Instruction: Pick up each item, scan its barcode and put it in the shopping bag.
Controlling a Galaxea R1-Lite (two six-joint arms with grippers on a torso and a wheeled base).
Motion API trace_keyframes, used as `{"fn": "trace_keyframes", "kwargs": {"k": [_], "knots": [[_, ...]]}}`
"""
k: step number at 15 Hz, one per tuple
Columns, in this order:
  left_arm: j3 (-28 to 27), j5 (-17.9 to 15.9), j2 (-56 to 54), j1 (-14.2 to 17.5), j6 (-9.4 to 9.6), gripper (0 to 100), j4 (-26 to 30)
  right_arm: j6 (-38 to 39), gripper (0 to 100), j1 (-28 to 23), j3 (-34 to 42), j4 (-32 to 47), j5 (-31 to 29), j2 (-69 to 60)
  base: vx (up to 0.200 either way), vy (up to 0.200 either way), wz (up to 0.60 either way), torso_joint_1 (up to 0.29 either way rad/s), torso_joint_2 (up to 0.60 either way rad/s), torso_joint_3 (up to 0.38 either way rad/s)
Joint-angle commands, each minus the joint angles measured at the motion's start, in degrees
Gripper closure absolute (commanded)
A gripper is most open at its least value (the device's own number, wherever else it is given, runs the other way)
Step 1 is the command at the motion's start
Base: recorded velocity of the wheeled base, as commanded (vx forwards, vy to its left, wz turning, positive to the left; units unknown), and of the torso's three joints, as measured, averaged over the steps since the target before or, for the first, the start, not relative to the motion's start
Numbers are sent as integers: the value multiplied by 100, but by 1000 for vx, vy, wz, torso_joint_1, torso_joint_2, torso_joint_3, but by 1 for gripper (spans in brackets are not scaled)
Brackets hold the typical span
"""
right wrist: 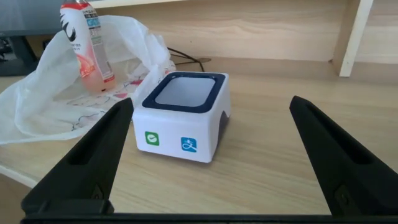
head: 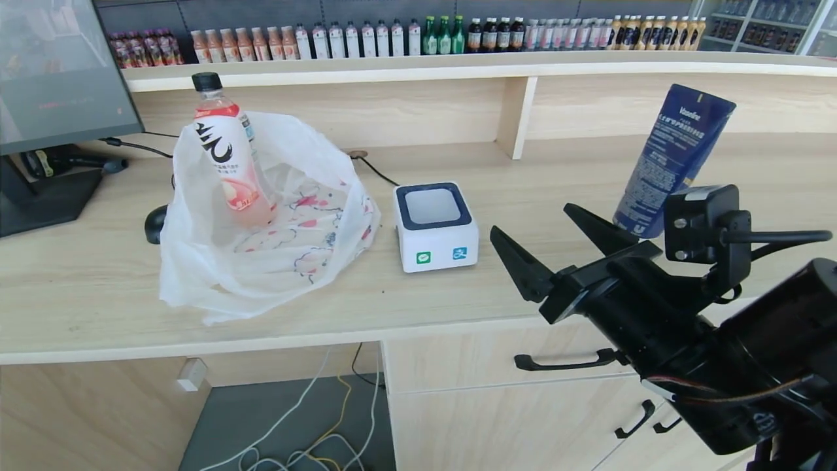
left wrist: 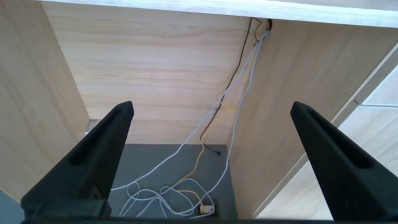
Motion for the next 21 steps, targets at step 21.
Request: {"fn": "trace_keyframes", "kwargs": {"k": [21], "knots": [[0,-1,-1,1,49,0,0,14,0,90,30,-3,-342,82,0,-76,0,1,0,1]]}}
